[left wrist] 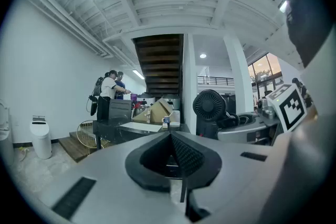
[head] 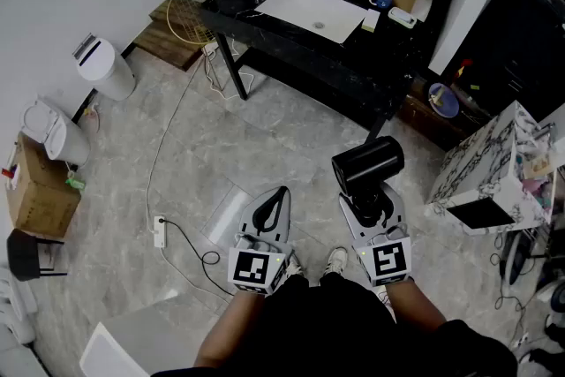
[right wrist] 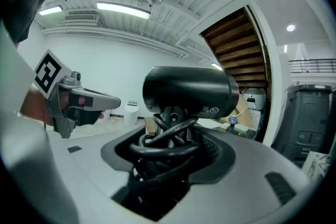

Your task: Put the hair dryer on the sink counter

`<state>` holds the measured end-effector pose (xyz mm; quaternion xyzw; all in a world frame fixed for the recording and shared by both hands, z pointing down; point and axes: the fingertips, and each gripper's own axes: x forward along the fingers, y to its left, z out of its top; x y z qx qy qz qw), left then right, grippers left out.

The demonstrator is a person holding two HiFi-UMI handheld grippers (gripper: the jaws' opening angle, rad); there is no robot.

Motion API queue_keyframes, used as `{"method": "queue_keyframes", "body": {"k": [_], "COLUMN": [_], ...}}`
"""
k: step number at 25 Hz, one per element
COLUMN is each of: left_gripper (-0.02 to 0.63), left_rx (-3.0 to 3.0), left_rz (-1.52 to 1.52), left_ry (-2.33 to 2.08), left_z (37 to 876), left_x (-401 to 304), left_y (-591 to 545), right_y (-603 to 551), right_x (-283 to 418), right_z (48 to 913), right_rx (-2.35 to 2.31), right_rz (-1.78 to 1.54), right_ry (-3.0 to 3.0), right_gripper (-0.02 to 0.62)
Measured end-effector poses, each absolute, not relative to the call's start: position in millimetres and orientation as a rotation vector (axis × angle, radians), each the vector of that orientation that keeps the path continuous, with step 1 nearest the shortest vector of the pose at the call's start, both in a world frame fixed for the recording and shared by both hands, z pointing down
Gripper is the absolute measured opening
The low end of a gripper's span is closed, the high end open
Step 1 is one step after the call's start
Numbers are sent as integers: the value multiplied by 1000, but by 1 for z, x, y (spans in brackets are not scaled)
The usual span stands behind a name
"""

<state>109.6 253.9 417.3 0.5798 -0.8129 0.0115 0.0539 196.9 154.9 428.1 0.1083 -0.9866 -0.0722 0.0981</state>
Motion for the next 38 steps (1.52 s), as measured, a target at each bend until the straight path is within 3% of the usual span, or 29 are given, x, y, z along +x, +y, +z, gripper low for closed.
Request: {"method": "queue_keyframes", "body": {"k": [18, 38], "left_gripper": [-6, -6], "left_rx": [1690, 1723], "left_rz": [42, 33], "left_ry": [-2502, -2550], "left_z": [428, 416], "left_x": [98, 35], "left_y": [293, 332], "right_y": [170, 189], "right_x": [196, 141], "right_z": [406, 397], "right_rx": [278, 400], "right_rz": [-244, -310], "right_ry": [-3020, -3016], "right_gripper": [259, 259]}}
